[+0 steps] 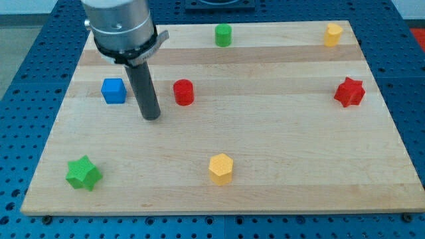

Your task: Push the red circle to the center of the board

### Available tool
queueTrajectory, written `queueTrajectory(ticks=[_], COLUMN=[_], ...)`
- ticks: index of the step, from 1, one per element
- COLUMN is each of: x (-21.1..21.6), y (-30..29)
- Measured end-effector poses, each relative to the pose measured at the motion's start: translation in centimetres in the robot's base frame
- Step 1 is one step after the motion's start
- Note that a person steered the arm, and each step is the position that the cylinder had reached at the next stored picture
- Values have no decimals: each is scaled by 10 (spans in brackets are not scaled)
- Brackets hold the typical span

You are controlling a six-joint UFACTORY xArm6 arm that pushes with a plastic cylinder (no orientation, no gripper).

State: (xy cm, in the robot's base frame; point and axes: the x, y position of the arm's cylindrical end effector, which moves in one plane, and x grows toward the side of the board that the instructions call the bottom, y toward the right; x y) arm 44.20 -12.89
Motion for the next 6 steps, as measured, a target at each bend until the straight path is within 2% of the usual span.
queueTrajectory(ticks=[3, 4, 6], x=[-57, -58, -33], y=[14, 28, 48])
